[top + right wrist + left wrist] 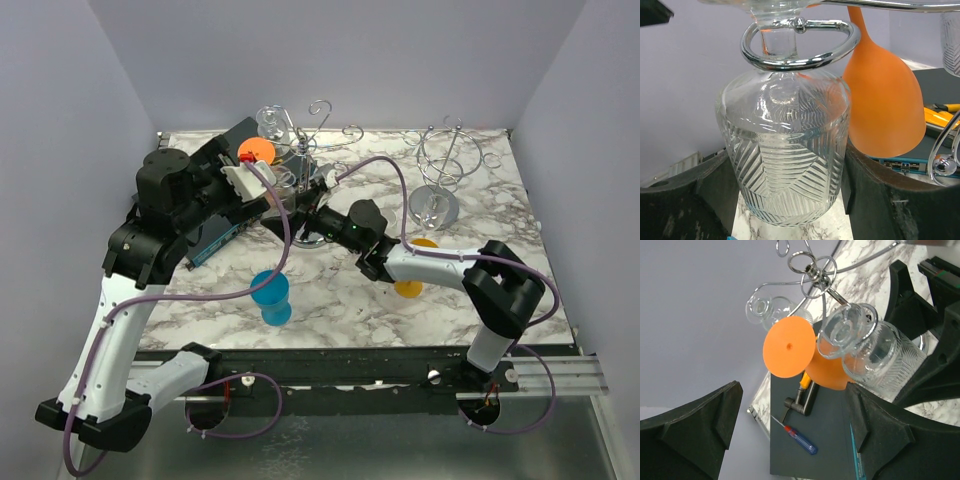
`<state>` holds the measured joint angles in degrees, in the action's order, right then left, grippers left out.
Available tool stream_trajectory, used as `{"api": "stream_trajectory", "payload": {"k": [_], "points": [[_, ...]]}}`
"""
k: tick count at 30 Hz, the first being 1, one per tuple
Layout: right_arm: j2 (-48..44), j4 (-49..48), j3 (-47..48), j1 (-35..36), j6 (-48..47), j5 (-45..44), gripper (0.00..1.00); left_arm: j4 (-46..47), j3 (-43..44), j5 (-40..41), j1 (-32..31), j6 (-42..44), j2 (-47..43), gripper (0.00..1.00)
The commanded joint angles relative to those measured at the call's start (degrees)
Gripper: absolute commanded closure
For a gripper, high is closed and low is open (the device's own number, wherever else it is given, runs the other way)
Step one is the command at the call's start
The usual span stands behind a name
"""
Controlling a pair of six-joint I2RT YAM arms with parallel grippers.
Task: Place the wine glass upside down on the wine glass rack
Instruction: Turn the wine glass upside down at the wine rack.
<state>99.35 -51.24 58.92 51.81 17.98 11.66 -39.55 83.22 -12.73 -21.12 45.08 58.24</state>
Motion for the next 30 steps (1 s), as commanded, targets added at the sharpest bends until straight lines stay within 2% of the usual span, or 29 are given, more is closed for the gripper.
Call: {"api": "stream_trajectory", "payload": {"k": [1, 12, 19, 30], "points": [[0.8, -1.0, -2.1, 0.0, 0.7, -1.7, 0.57, -2.9, -1.8, -3.0, -0.1, 0.7, -2.6, 0.08], [-1.6, -5.1, -5.4, 0.0, -1.8, -1.7, 0.56, -1.5, -3.9, -4.4, -0.1, 0.1, -2.7, 0.10], [-2.6, -4.8, -5.9, 0.0, -4.7, -2.0, 0.57, 1.9, -3.9, -0.9, -0.1, -2.4, -0.9, 0.11], [-2.6, -11.0, -9.0, -0.8, -1.8, -4.5, 0.56, 4.0, -4.1, 0.2, -0.1, -2.4, 0.6, 0.12]]}}
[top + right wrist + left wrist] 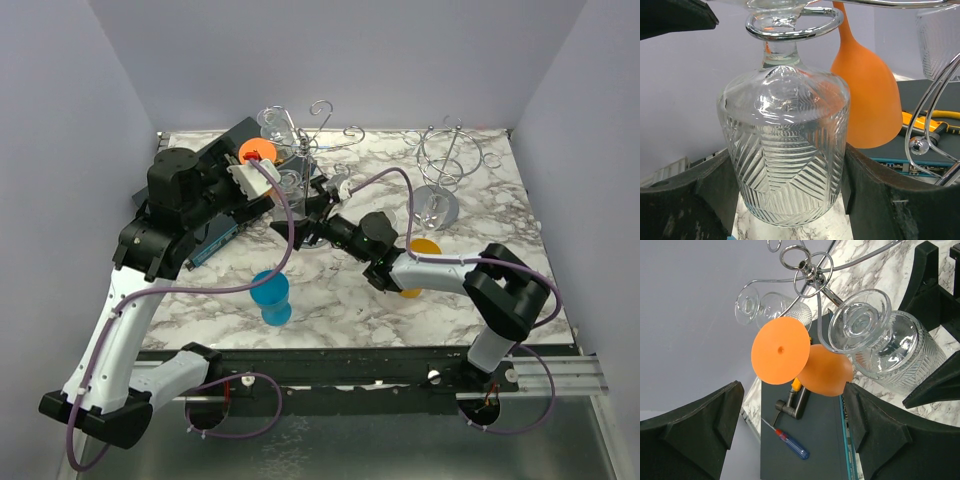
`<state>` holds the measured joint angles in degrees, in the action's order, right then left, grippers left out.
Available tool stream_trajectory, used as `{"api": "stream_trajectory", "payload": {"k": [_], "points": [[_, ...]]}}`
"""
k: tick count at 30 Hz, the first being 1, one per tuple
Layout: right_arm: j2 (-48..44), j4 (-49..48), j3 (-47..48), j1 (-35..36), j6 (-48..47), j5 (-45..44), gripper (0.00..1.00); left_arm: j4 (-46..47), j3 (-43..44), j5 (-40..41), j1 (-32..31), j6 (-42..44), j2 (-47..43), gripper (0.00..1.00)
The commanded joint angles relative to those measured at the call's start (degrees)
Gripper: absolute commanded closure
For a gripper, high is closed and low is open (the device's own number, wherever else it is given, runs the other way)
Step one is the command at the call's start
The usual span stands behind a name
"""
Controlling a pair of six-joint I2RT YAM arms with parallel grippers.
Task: Place the wine glass upside down on the wine glass rack
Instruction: Turn the wine glass upside down at the wine rack.
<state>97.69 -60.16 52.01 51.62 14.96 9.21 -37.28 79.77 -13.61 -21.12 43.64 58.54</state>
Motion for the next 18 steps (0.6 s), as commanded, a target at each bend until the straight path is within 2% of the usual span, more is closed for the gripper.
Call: {"api": "stream_trajectory", "payload": {"k": [1, 10, 15, 18], "points": [[-0.6, -1.9, -2.0, -0.8, 1.3, -2.2, 0.55, 1.9, -0.7, 0.8, -0.1, -1.0, 0.4, 0.12], [1.5, 0.0, -1.1, -1.2, 0.9, -3.3, 0.27, 2.4, 0.8, 0.7, -0.1, -2.6, 1.2, 0.11], [1.3, 2.4, -0.8, -1.2, 0.7, -3.1, 0.16, 2.7, 1.3, 0.4, -0.1, -3.4, 1.3, 0.10], [0.3, 3.9, -1.1, -1.2, 0.5, -3.2, 0.04, 2.9, 1.8, 0.2, -0.1, -4.4, 1.4, 0.09]]}}
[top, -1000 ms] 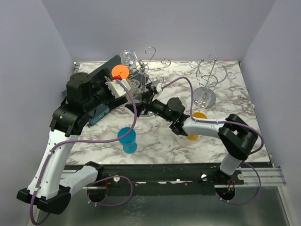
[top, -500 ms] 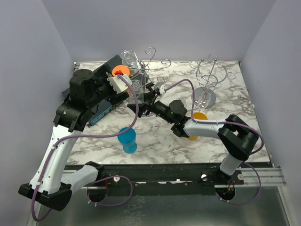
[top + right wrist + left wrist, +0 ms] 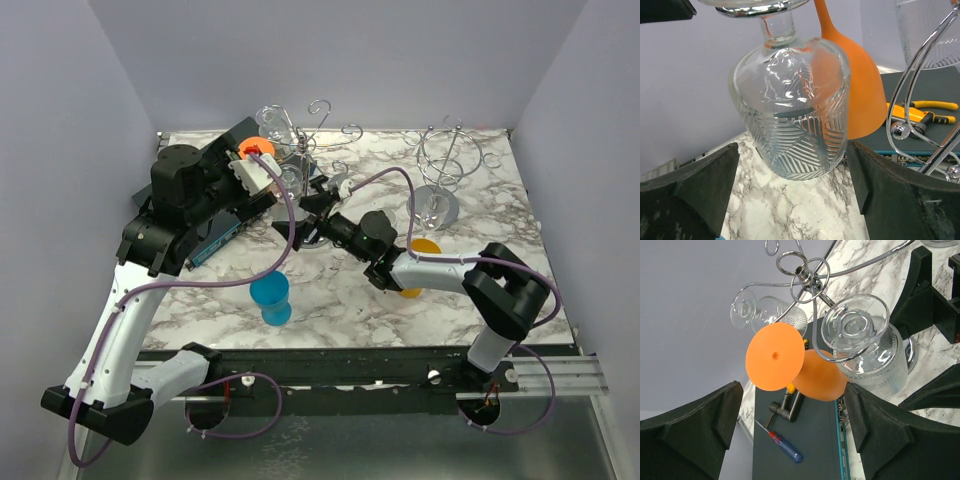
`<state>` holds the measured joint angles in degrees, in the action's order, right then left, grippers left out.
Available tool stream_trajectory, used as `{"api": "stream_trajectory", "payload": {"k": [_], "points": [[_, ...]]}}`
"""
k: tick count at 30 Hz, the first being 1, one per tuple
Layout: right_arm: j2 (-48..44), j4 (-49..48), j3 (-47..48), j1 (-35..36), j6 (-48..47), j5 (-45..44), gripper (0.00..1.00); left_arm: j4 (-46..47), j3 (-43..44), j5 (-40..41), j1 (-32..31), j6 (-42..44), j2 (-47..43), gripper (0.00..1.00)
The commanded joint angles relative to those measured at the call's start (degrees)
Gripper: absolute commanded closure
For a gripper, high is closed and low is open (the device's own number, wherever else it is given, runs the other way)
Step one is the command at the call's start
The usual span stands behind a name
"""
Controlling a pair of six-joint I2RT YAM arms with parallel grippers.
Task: Place the wine glass upside down on the wine glass rack
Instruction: Turn the wine glass upside down at the wine rack, then adjust the wine rack at the center of the board.
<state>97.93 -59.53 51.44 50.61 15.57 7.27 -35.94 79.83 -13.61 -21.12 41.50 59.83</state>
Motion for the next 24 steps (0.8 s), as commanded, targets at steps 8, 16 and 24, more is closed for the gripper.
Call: {"api": "stream_trajectory", "payload": {"k": [8, 16, 24], "points": [[-8.3, 13.8, -1.1, -0.2, -1.6, -1.6, 0.03, 1.3, 3.9, -1.7, -0.1, -6.0, 0.1, 0.08], [-22.7, 48.0, 5.7, -0.2, -0.8, -2.4, 0.07, 0.4, 11.9, -6.7, -0.1, -17.2, 2.2, 0.01], [-23.3, 77.3, 28.9, -1.4, -2.8, -13.0, 0.18, 0.6, 21.1, -10.1, -0.1, -27.9, 11.1, 0.02]]}}
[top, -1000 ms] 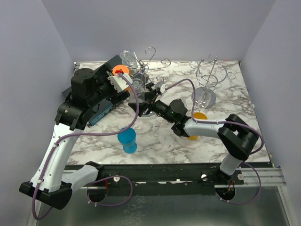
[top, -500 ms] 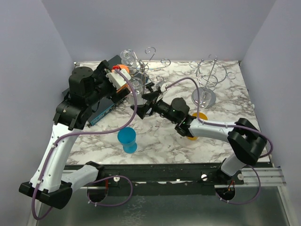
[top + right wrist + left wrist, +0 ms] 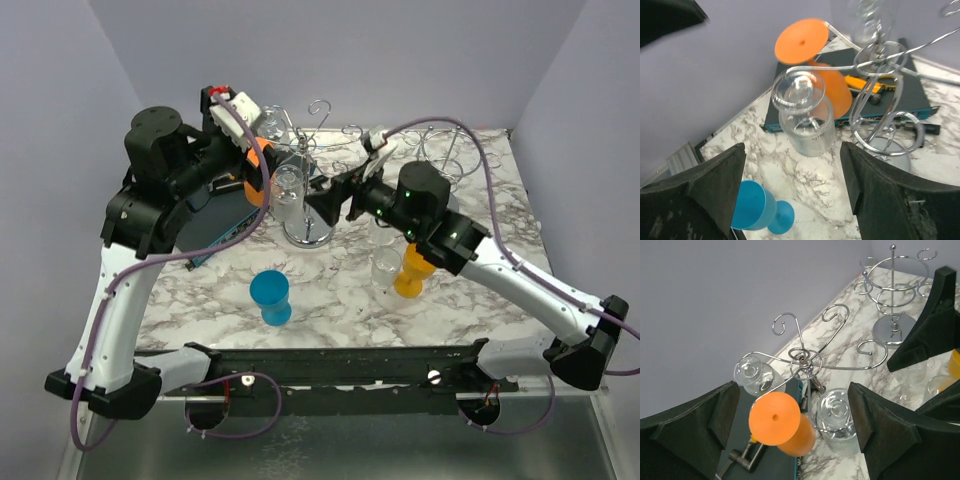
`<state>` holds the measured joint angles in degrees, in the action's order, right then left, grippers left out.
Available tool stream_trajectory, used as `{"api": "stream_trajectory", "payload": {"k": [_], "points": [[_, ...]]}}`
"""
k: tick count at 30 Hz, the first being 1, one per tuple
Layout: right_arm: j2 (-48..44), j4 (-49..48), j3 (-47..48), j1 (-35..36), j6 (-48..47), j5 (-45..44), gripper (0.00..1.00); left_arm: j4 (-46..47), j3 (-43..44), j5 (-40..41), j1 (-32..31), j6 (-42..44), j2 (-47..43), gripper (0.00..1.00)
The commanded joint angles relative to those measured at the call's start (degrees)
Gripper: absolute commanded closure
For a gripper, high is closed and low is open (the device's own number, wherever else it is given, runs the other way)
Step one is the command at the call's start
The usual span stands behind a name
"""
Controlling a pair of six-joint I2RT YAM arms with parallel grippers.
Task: Place the wine glass upside down on the wine glass rack
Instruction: Adjust the wine rack at the center of the board.
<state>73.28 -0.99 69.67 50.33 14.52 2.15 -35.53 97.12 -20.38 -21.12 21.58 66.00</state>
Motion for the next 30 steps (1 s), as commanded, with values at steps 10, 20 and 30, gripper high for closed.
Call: {"api": "stream_trajectory", "payload": {"k": [10, 20, 30], "points": [[16.0, 32.7, 39.7, -17.4, -1.7, -0.1, 0.25, 0.3, 10.2, -3.9, -0.8, -13.7, 14.9, 0.14], [27.9, 32.8, 48.8, -27.5, 2.3, 9.5, 0.28, 2.9, 7.6, -2.4, -3.4, -13.7, 17.1, 0.17], [27.1, 28.3, 42.1, -29.3, 5.6, 16.1, 0.36, 5.5, 5.4, 2.6, -4.2, -14.5, 19.0, 0.22]]}}
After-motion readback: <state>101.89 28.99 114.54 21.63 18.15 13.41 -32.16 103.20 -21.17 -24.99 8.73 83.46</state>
